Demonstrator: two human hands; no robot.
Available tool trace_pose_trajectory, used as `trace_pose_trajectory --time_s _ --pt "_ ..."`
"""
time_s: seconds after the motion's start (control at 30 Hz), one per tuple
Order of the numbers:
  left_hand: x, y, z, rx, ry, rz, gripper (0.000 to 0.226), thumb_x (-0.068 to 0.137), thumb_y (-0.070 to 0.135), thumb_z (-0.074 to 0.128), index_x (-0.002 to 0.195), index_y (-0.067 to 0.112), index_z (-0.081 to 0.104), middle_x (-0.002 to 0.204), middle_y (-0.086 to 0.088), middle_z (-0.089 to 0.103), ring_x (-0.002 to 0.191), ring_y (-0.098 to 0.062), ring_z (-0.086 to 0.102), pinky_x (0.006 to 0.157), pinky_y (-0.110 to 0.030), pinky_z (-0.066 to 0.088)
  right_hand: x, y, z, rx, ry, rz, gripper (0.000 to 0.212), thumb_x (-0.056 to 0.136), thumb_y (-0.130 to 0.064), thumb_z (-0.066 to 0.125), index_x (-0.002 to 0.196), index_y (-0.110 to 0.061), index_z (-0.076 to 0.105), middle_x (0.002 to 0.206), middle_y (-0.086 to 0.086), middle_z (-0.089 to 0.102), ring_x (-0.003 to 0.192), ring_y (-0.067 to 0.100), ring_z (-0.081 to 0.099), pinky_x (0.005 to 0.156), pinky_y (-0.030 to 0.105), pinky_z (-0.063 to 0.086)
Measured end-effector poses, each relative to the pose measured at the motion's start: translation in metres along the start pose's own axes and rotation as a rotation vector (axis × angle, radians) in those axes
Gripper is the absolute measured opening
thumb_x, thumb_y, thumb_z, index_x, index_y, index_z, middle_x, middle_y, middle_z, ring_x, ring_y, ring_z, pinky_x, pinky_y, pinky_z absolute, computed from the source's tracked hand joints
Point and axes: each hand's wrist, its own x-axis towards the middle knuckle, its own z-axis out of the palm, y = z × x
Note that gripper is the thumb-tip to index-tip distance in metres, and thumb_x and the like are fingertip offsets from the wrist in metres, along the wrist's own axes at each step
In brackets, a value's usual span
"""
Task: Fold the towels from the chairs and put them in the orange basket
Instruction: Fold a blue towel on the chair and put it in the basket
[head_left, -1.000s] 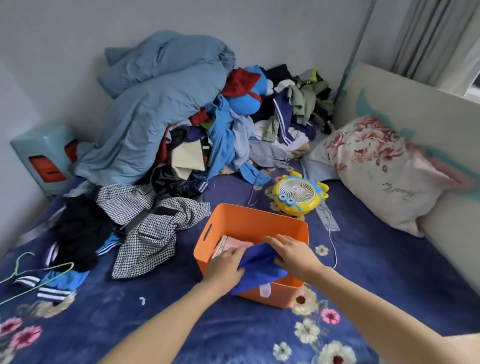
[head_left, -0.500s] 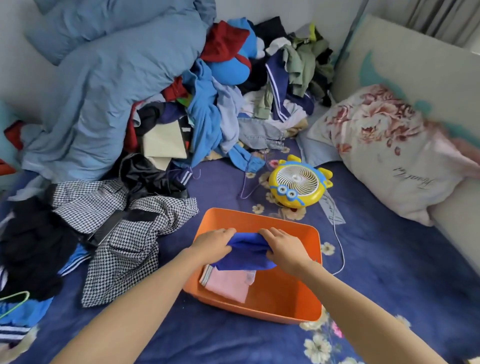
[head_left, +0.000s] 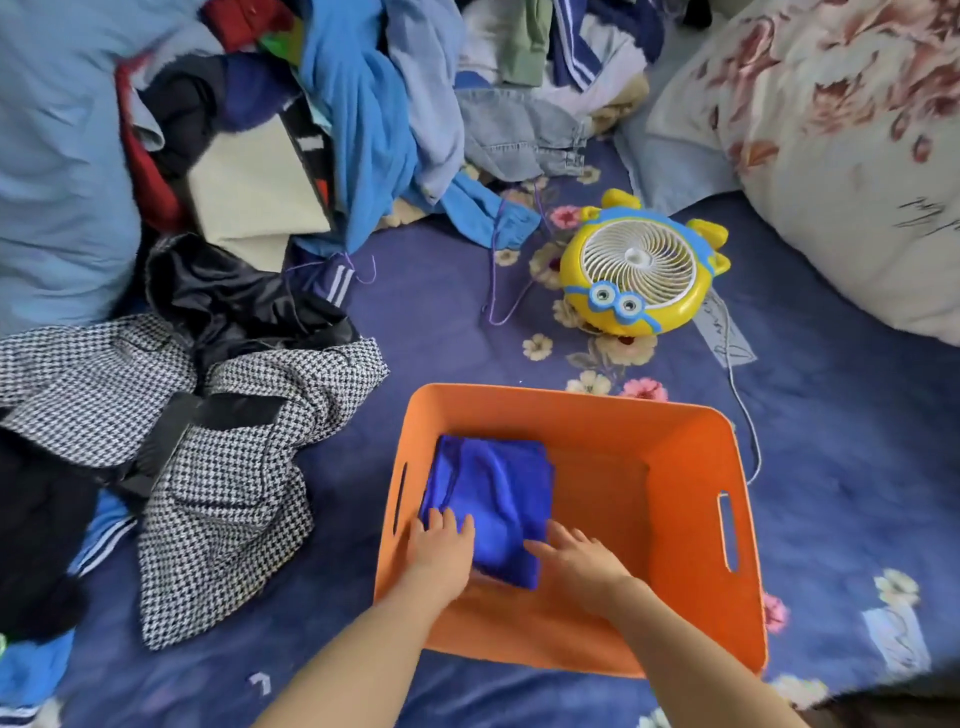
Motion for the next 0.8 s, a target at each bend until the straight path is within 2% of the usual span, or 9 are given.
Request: trace_pose_trajectory --time_s 0.07,0.23,0.57,0.8 --pt "0.002 0.004 0.017 0.024 -0.124 -0.007 0.054 0.093 0.016 0.039 0.145 0.009 0.025 0.151 -0.019 0.023 0.140 -0.036 0.019 0.113 -0.050 0.018 0.006 -0.010 0.018 0.072 -0.191 0.047 0.055 0.095 -0.021 0.036 0.146 -0.034 0.022 0.157 0.008 0.005 0.138 0.033 0.024 0.112 0.043 0.025" --pt "-0.001 0.010 0.029 -0.079 -0.141 0.016 0.044 0.093 0.022 0.038 0.135 0.010 0.039 0.146 -0.016 0.031 0.136 -0.033 0.026 0.107 -0.045 0.027 0.010 -0.017 0.020 0.126 -0.243 0.130 0.054 0.094 -0.026 0.039 0.145 -0.030 0.024 0.156 0.010 0.010 0.137 0.033 0.026 0.111 0.042 0.027" --pt "-0.025 0.006 -0.010 -0.246 -0.028 0.056 0.031 0.094 0.025 0.035 0.117 0.010 0.050 0.129 -0.008 0.048 0.123 -0.028 0.039 0.099 -0.038 0.037 -0.036 0.001 -0.022 0.206 -0.082 0.254 0.045 0.095 -0.022 0.037 0.139 -0.018 0.036 0.148 0.015 0.027 0.133 0.033 0.032 0.105 0.041 0.034" --pt "-0.042 0.018 -0.052 -0.411 0.216 0.152 0.038 0.097 0.029 0.035 0.130 0.016 0.048 0.136 0.001 0.047 0.128 -0.019 0.039 0.102 -0.035 0.039 -0.103 0.021 -0.043 0.293 0.256 0.314 0.037 0.095 -0.024 0.039 0.131 -0.021 0.047 0.126 0.005 0.049 0.118 0.024 0.046 0.094 0.032 0.041"
